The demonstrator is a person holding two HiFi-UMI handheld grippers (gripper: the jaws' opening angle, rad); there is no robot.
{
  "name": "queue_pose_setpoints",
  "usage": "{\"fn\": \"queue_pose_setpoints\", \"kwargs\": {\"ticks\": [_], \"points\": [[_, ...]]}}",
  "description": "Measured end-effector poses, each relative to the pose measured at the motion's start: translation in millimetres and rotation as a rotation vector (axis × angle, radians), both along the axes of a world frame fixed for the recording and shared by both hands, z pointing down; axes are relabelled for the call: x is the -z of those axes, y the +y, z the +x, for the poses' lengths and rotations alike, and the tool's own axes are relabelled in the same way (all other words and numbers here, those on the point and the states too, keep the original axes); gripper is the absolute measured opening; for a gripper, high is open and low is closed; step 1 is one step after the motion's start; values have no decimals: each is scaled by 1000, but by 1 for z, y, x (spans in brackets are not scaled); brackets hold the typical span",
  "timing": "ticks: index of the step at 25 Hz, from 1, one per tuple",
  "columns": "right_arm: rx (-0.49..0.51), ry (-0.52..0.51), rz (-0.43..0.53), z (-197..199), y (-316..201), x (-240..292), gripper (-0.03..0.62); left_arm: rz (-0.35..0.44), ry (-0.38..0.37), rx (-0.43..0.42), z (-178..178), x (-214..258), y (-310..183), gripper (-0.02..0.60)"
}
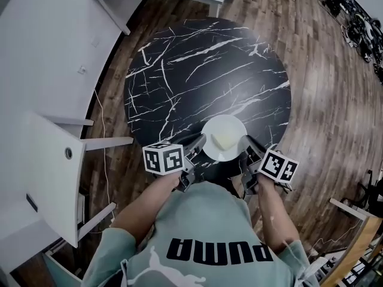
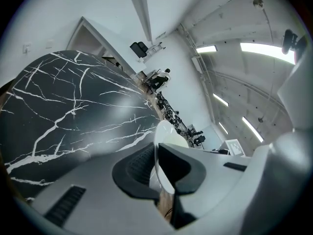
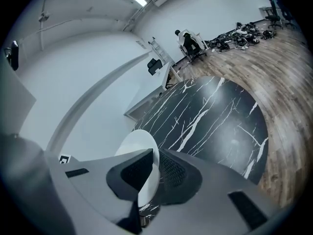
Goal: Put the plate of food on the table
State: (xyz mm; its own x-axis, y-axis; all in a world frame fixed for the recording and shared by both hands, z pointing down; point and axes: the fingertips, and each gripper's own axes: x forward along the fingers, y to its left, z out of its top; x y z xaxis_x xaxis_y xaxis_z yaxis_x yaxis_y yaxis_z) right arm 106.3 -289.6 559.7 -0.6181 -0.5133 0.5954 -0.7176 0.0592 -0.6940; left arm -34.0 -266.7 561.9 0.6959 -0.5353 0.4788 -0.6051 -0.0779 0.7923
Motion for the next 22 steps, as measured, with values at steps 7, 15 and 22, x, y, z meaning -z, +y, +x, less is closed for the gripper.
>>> {"fn": "queue_pose_setpoints", "kwargs": {"ticks": [7,15,22], "points": [[31,7,-39,3,-19,-32,42,-23,-47,26,4,-29,-16,32],[65,32,-85,5,-31,-79,44,-58,-92,36,6,-76,-26,35],[83,60,-106,5,-36,-111,44,-102,-127,35,8,-110,-28,38]]}}
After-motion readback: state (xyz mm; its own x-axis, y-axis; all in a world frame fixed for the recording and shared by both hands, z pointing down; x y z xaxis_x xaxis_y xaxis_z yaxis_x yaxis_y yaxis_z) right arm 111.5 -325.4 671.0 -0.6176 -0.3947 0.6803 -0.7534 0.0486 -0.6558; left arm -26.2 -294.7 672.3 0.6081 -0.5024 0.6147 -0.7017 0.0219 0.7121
